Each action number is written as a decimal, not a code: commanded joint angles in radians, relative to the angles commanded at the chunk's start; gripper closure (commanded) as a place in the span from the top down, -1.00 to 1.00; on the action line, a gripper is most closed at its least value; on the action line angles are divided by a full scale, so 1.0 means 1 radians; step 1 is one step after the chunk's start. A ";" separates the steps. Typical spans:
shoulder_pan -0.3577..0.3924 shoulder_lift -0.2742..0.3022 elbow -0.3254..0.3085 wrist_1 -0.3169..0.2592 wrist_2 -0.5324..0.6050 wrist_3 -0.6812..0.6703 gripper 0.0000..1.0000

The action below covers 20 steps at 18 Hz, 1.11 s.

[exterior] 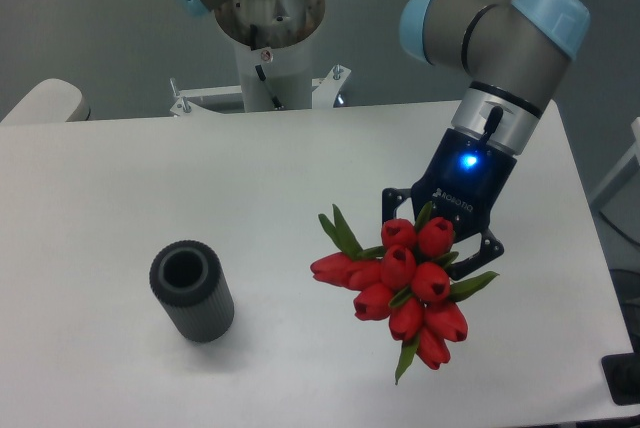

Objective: Insert the flowers into the vase
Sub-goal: 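Carry the red tulip bunch with the gripper over the grey vase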

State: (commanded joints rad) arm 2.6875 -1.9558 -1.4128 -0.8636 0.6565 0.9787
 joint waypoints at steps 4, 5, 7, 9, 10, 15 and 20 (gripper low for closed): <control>-0.003 0.006 -0.006 0.000 0.000 -0.002 -0.41; -0.009 0.005 -0.005 0.000 0.002 -0.017 -0.44; -0.021 0.006 -0.009 0.006 0.000 -0.079 -0.44; -0.052 0.006 -0.012 0.017 0.000 -0.120 -0.44; -0.064 0.006 -0.012 0.021 0.000 -0.124 -0.44; -0.118 0.023 -0.024 0.023 -0.002 -0.166 -0.43; -0.167 0.023 -0.031 0.025 -0.073 -0.198 -0.44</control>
State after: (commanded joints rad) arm 2.5204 -1.9328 -1.4435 -0.8391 0.5832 0.7809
